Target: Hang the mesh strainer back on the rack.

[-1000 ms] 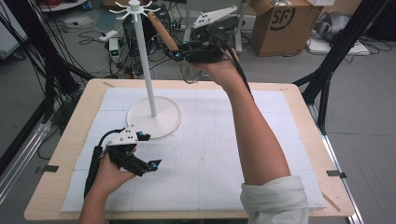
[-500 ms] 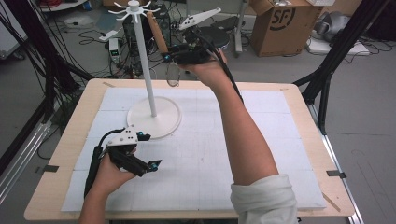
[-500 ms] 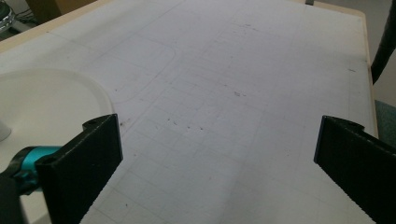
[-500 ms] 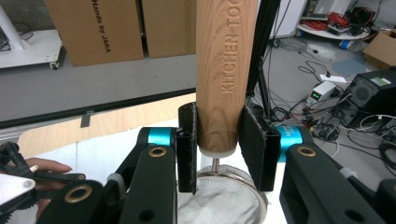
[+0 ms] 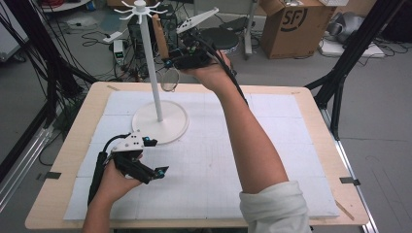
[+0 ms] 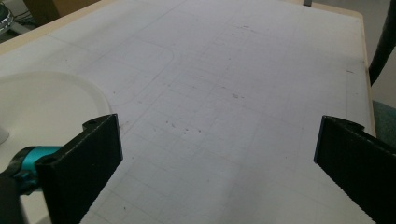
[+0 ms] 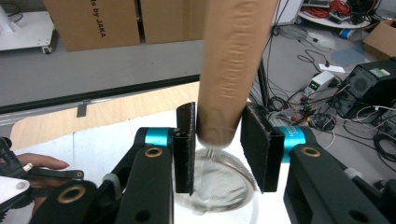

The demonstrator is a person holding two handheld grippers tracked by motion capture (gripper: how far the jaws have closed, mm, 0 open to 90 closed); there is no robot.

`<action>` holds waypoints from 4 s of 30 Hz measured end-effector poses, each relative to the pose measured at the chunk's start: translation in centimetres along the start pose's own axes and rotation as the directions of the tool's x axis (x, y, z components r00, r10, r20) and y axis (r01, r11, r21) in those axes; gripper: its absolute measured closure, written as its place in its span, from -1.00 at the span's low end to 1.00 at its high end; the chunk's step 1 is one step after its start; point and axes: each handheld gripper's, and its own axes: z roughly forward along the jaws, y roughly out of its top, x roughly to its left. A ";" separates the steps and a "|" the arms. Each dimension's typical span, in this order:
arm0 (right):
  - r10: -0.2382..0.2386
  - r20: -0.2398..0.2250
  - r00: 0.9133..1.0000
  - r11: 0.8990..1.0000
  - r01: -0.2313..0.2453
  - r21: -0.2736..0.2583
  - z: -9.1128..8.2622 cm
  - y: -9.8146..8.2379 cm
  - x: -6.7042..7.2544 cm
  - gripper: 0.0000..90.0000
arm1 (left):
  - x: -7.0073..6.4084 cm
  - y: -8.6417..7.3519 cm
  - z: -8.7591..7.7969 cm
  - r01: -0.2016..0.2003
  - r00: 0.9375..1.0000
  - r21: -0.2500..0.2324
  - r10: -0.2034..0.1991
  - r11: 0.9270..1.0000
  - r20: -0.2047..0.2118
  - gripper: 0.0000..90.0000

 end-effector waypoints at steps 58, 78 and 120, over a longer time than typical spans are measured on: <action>0.056 -0.005 0.998 0.991 -0.056 -0.119 -7.6 -10.0 -0.1 -0.78 | 0.0 -0.4 0.7 0.018 1.000 0.023 -0.018 1.000 0.007 -0.96; 0.113 -0.002 0.994 0.981 -0.112 -0.157 -9.4 -16.8 0.9 -1.00 | 0.1 -0.5 0.7 0.017 1.000 0.028 -0.017 0.999 0.005 -0.96; 0.191 0.071 0.979 0.978 -0.184 -0.100 -11.7 -29.5 4.7 -0.99 | 0.1 -0.7 0.7 0.020 1.000 0.021 -0.020 1.000 0.012 -0.96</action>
